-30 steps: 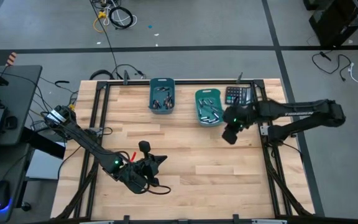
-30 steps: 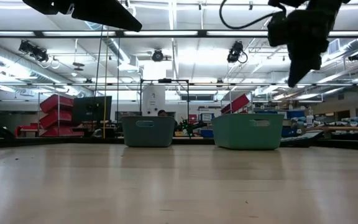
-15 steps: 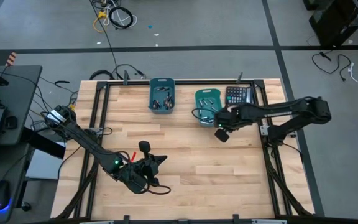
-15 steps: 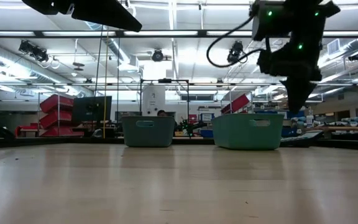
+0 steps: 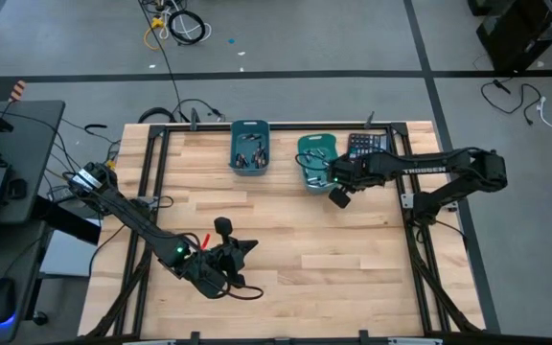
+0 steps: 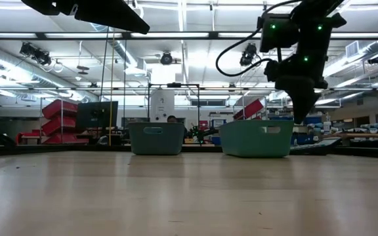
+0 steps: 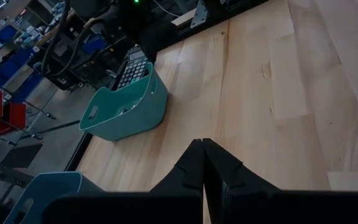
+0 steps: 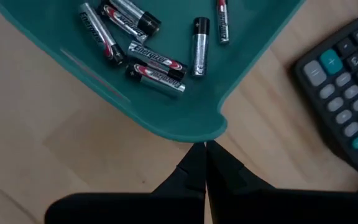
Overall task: Sort batteries
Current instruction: Move all the bins to the top corner of the table
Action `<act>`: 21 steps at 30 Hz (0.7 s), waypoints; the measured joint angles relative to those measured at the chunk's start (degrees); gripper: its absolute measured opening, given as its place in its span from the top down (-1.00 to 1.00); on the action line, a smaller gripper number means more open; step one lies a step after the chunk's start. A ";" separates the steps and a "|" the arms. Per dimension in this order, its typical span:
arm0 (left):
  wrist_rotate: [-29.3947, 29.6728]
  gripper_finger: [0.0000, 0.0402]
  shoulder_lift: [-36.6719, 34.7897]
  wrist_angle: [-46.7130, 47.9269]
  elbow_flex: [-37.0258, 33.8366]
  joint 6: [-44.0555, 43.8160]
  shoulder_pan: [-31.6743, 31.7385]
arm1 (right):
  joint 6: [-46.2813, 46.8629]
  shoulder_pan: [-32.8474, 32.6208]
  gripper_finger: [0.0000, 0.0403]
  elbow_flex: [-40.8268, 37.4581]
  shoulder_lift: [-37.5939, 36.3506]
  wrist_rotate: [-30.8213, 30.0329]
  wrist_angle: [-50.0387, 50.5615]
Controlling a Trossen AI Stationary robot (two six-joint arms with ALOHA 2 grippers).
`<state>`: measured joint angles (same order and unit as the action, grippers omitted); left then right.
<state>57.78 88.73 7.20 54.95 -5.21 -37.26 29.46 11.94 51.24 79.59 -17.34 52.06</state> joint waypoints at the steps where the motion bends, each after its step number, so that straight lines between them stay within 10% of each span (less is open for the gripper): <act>1: 0.02 1.00 0.00 -0.01 0.01 0.00 0.00 | -0.62 0.33 1.00 0.00 0.00 -0.05 -0.31; 21: 0.02 1.00 0.00 0.00 -0.01 0.22 0.00 | -7.15 6.01 1.00 0.00 0.00 -0.23 -7.67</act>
<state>57.80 88.73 7.20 54.94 -4.99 -37.26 22.31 17.95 51.24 79.59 -17.57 44.39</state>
